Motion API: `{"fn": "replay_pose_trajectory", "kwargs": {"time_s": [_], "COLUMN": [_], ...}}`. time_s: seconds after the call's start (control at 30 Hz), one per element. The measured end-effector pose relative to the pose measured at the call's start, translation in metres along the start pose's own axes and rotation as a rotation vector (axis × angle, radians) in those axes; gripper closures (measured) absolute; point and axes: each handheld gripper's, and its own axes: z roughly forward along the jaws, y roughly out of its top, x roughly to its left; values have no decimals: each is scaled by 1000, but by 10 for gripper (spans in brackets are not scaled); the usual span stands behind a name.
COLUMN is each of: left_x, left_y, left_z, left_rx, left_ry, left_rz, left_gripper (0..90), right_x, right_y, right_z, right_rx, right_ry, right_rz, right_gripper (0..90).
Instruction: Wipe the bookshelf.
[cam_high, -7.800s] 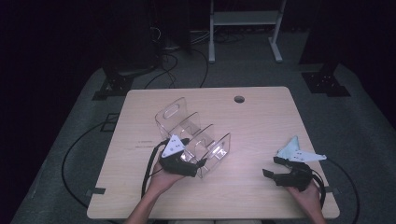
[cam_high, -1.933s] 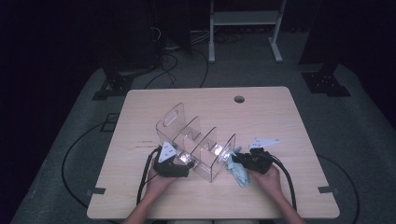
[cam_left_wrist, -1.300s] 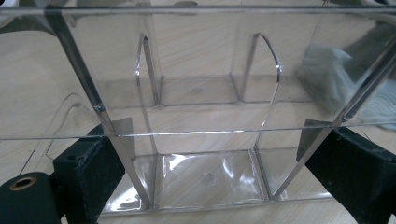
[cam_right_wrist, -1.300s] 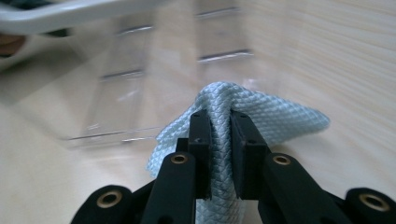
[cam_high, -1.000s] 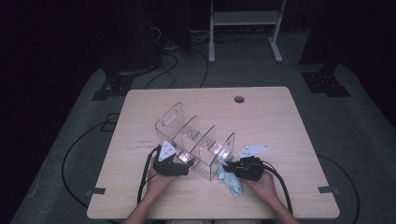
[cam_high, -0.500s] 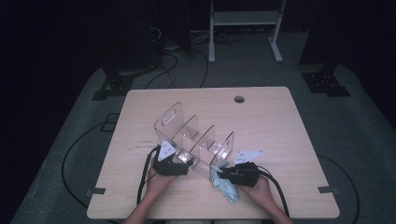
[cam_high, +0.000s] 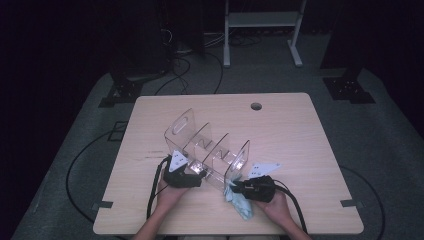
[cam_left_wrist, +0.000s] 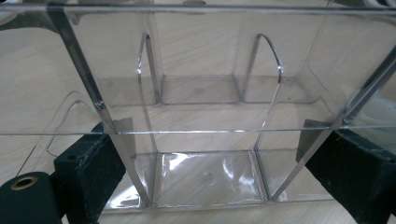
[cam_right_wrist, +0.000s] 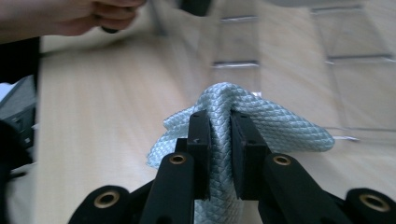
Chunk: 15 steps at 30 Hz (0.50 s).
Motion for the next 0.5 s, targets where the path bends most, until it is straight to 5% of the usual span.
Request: {"fn": "replay_pose_trajectory", "kwargs": {"time_s": [0.1,0.17,0.23,0.5], "left_x": [1,1,1,3], "left_y": [-1,-1,0,-1], "left_z": [0,0,1,-1], "left_rx": [-4,-7,-7,-5], "left_ry": [-3,6,9,2], "left_rz": [-6,-12,-14,-15], "left_gripper": [78,78,78,78], "right_x": [2,-14,-19,10], "right_y": [3,3,3,15], "right_z": [-2,-8,-8,-12], "right_rx": [-3,-53,-68,-87], "right_ry": [-13,-16,-16,5], "right_rz": [-18,73,103,-10], "right_gripper": [791,792,792,792]}}
